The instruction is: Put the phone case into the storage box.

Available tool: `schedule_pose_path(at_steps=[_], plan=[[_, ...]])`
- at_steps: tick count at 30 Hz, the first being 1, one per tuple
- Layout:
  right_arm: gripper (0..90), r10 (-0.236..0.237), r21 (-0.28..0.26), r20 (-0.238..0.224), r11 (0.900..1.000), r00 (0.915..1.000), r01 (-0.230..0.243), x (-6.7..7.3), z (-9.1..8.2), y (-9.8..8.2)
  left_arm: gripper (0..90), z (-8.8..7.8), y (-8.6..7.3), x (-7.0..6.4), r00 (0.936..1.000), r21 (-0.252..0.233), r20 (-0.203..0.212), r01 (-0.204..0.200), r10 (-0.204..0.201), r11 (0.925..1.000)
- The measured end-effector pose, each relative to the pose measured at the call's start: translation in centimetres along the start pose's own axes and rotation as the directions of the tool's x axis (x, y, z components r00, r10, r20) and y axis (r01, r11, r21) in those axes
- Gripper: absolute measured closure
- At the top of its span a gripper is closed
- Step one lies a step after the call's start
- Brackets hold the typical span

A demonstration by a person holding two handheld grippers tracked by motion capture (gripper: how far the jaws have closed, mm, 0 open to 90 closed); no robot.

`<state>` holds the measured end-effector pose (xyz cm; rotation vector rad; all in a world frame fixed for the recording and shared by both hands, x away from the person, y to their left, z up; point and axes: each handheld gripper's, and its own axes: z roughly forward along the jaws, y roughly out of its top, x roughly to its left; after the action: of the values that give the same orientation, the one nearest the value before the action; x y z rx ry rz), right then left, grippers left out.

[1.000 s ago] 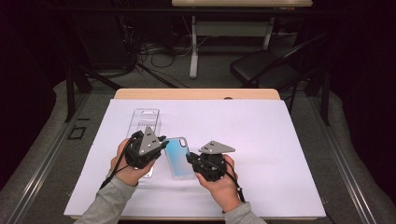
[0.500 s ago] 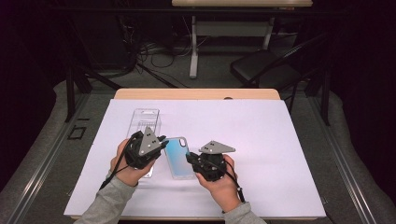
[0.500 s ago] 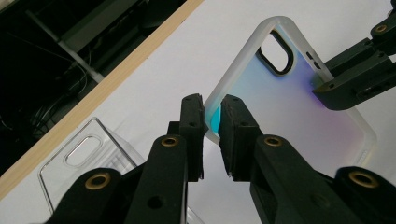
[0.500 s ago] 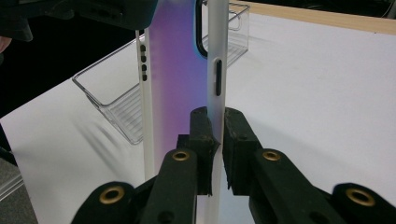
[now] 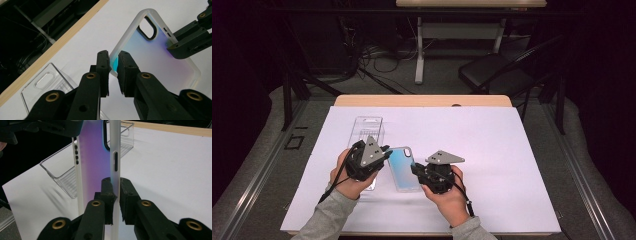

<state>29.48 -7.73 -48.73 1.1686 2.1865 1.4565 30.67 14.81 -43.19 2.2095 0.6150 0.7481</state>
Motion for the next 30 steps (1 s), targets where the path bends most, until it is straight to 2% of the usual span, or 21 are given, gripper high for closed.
schedule_pose_path(at_steps=[30], plan=[[74.6, 0.013, -0.01, -0.01, 1.0, 0.9999, -0.013, -0.39, 0.11, -0.04, 80.2, 0.06, 0.02, -0.12, 0.9998, 0.007, 0.005, -0.017, 0.017, 0.9998]])
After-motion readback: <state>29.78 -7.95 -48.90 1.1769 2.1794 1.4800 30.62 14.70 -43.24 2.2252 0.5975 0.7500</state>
